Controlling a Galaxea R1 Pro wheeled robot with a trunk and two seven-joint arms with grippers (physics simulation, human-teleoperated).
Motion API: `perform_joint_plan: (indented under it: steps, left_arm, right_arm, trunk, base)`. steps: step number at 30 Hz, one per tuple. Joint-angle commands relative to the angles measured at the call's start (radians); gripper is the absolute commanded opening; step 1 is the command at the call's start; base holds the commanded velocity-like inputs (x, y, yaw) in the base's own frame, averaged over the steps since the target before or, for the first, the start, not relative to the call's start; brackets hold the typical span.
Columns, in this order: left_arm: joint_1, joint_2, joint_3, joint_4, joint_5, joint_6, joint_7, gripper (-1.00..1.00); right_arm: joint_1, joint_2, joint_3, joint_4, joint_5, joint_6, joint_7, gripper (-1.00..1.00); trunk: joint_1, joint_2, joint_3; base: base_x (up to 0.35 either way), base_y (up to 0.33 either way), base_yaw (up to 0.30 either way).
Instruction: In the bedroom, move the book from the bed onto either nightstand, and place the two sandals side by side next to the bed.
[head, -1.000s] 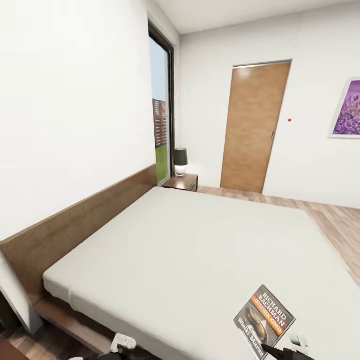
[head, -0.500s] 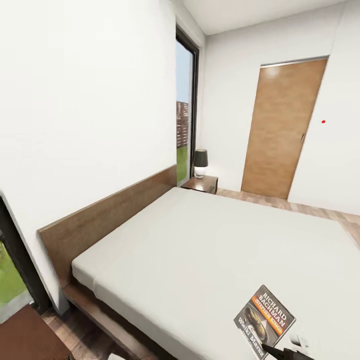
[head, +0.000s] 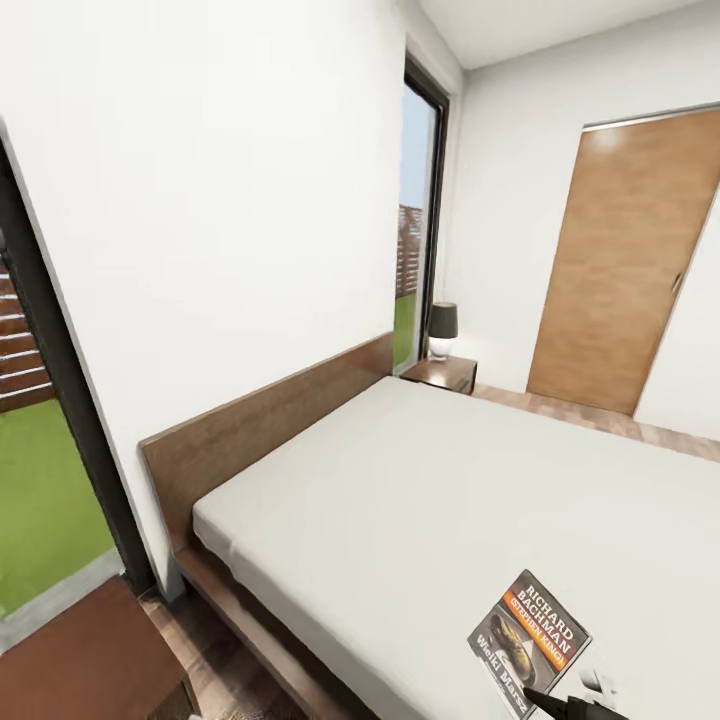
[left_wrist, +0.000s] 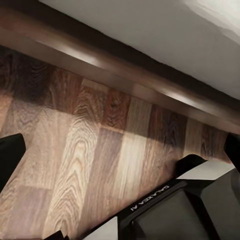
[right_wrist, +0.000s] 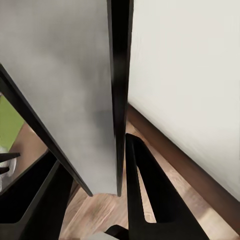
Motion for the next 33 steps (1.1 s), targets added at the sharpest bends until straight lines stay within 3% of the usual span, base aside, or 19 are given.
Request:
perform_joint_plan:
  steps: [1, 33]
  left_arm:
    - [-0.001, 0.000, -0.007, 0.001, 0.000, -0.008, -0.001, 1.00]
    - [-0.001, -0.044, -0.007, 0.001, 0.002, -0.008, 0.001, 1.00]
  right_arm:
    - [-0.001, -0.001, 0.004, -0.001, -0.013, 0.010, 0.001, -1.00]
    - [-0.001, -0.001, 0.006, -0.001, -0.013, 0.009, -0.002, -1.00]
  trunk:
    - [0.000, -0.001, -0.001]
    - [0.000, -0.001, 0.014]
  base:
    - [0.000, 0.000, 0.277]
    - [0.000, 0.000, 0.277]
